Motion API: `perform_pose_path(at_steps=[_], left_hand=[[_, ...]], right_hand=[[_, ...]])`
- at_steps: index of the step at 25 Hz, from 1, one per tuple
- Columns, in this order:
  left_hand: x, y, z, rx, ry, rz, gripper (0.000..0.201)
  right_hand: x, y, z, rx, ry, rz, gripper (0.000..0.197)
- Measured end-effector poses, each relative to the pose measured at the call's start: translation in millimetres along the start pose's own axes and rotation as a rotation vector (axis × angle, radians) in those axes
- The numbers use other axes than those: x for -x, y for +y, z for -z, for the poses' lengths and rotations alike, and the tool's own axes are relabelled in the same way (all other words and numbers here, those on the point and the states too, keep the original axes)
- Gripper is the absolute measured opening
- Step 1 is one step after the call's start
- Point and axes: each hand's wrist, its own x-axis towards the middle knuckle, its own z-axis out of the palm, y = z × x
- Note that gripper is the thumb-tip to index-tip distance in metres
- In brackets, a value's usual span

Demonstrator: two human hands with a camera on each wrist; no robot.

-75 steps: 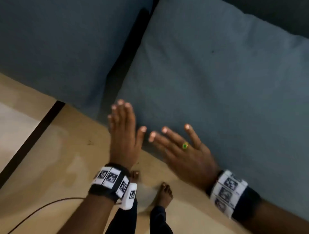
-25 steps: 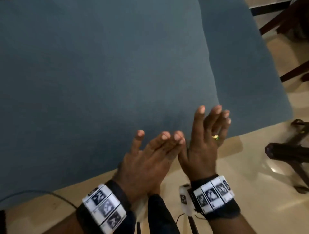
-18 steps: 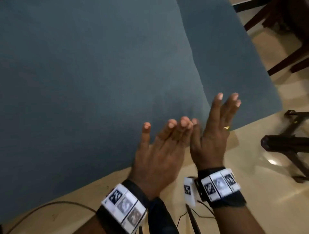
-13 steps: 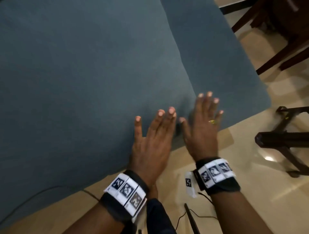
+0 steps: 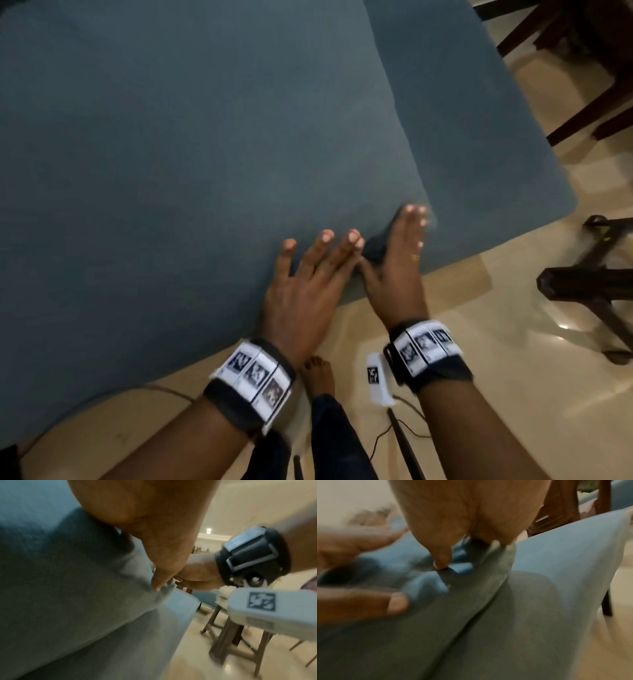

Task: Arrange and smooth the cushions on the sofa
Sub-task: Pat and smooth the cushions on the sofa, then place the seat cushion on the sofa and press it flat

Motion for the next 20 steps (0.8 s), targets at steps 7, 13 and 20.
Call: perform_pose_path(at_steps=[7,13,20], left_hand=[[93,-45,14,0.163,-0.39,0.079,0.094],[199,-81,45,0.747,-0.307,0.626,0.043],[229,-118,12,1.646,0.098,1.848,0.046]], right_hand=[[80,-34,-55,0.275,-0.487,0.238,0.115],[121,-69,-55,-0.425,-0.179,-0.344,0.028],[90,-105,-125,-0.683,-0.348,-0.619,0.05]])
